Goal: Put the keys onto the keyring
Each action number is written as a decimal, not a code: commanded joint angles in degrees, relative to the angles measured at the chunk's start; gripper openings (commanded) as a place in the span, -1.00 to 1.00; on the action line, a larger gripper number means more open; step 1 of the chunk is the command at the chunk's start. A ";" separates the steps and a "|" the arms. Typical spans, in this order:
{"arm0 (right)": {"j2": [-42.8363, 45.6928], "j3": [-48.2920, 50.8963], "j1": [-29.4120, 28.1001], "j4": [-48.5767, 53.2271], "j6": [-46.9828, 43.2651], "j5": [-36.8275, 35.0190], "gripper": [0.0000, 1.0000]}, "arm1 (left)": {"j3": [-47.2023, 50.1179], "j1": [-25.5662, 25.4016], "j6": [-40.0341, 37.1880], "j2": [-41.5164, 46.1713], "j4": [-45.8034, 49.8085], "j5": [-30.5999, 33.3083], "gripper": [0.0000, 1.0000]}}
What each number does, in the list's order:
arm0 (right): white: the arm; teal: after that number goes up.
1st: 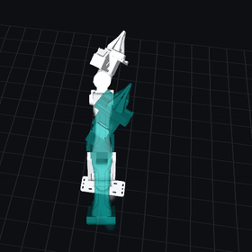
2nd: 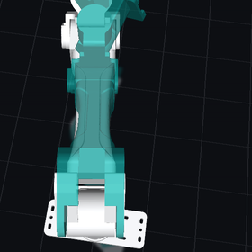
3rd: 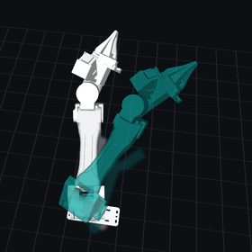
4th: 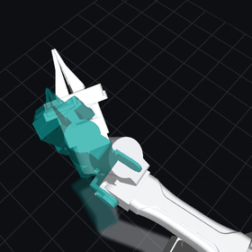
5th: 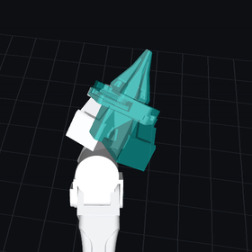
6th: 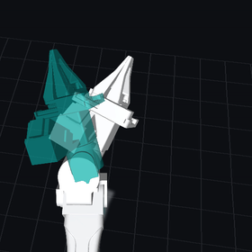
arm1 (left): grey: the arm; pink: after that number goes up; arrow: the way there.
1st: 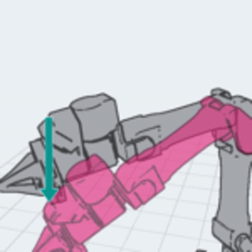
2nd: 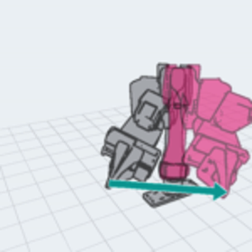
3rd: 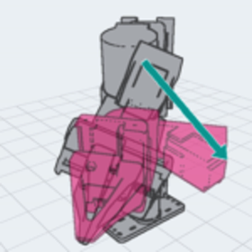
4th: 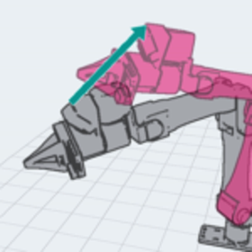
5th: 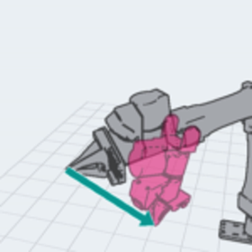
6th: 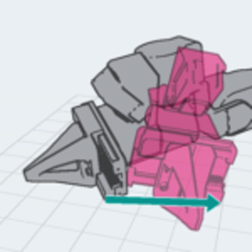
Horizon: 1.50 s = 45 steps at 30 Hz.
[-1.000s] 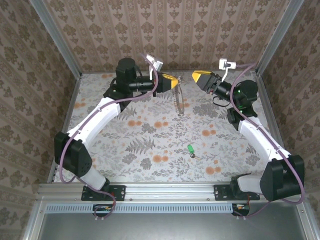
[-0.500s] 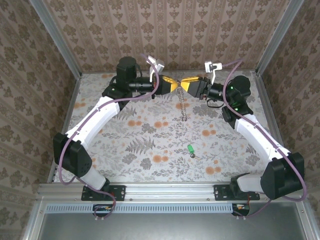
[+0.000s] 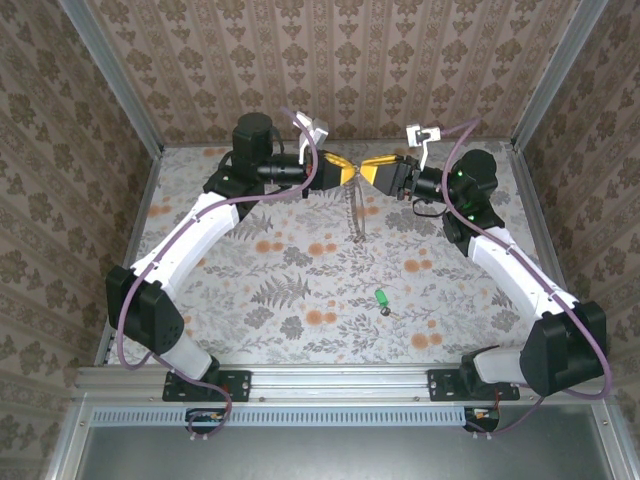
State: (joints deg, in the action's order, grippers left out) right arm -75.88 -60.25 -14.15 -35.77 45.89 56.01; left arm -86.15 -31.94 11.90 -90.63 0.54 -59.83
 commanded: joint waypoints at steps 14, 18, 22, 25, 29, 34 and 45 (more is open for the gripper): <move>-0.67 1.80 0.19 1.55 -2.51 0.00 -0.25 | -2.33 -0.31 -1.70 2.04 -1.32 -2.48 -1.00; -0.15 2.21 0.67 1.84 -2.85 -0.44 -0.25 | -2.24 -0.31 -1.79 1.99 -1.28 -2.74 -1.00; 0.07 2.47 0.96 1.84 -2.82 -0.70 -0.25 | -2.21 -0.31 -1.80 2.07 -1.32 -2.84 -1.00; -0.18 2.40 1.00 1.65 -2.56 -0.55 -0.25 | -2.09 -0.31 -1.88 1.99 -1.30 -2.96 -1.00; -0.48 2.42 0.88 0.80 -2.03 -0.29 -0.25 | -2.09 -0.31 -1.96 1.99 -1.24 -3.01 -1.00; -0.83 1.68 0.51 0.27 -1.77 0.65 -0.31 | -2.14 -0.31 -1.93 1.87 -1.39 -3.07 -1.00; -1.14 0.52 -0.90 0.50 -2.63 1.65 -0.46 | -2.19 -0.32 -1.80 1.38 -1.39 -3.23 -1.00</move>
State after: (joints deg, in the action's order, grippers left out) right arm -77.06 -58.35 -14.66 -34.06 43.64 56.23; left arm -86.17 -31.97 11.68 -90.63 1.26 -61.17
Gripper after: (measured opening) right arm 0.273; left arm 0.045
